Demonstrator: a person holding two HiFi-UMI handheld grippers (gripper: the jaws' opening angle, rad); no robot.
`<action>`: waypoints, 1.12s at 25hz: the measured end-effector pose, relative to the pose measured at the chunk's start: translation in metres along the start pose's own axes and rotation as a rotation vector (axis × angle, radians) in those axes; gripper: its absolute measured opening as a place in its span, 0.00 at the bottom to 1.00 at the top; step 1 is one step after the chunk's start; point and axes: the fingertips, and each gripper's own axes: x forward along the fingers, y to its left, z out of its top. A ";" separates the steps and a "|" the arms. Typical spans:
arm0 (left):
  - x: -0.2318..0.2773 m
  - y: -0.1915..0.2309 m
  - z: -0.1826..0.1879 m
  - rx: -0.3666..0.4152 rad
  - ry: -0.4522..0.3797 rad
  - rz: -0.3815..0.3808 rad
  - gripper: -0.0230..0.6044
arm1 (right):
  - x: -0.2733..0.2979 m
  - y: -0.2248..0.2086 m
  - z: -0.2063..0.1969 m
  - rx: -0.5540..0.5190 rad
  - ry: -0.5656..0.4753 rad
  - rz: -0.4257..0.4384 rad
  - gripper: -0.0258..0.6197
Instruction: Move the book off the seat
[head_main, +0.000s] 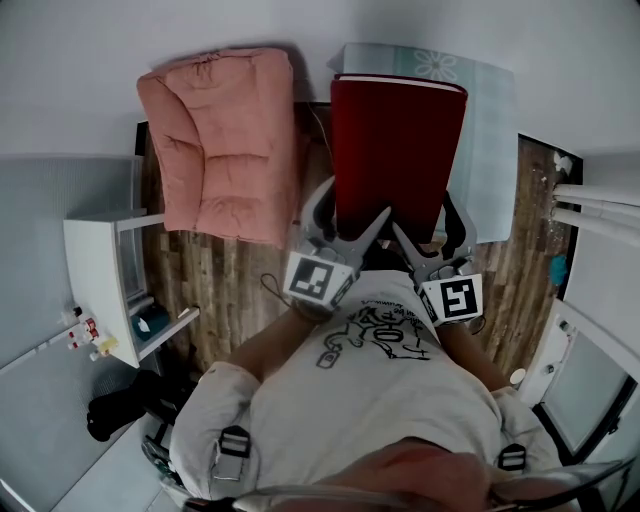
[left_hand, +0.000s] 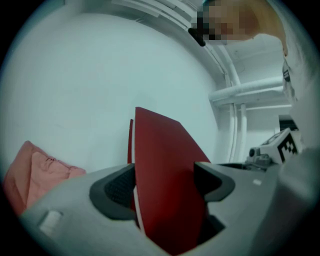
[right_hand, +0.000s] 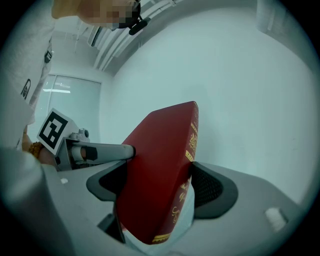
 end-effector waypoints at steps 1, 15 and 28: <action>0.001 0.002 -0.002 0.001 0.003 -0.003 0.61 | 0.002 0.000 -0.002 0.001 0.005 -0.002 0.66; 0.034 0.052 -0.043 -0.057 0.075 -0.040 0.60 | 0.055 -0.014 -0.043 0.055 0.074 -0.041 0.66; 0.067 0.096 -0.105 -0.123 0.161 -0.035 0.60 | 0.104 -0.032 -0.102 0.121 0.168 -0.047 0.66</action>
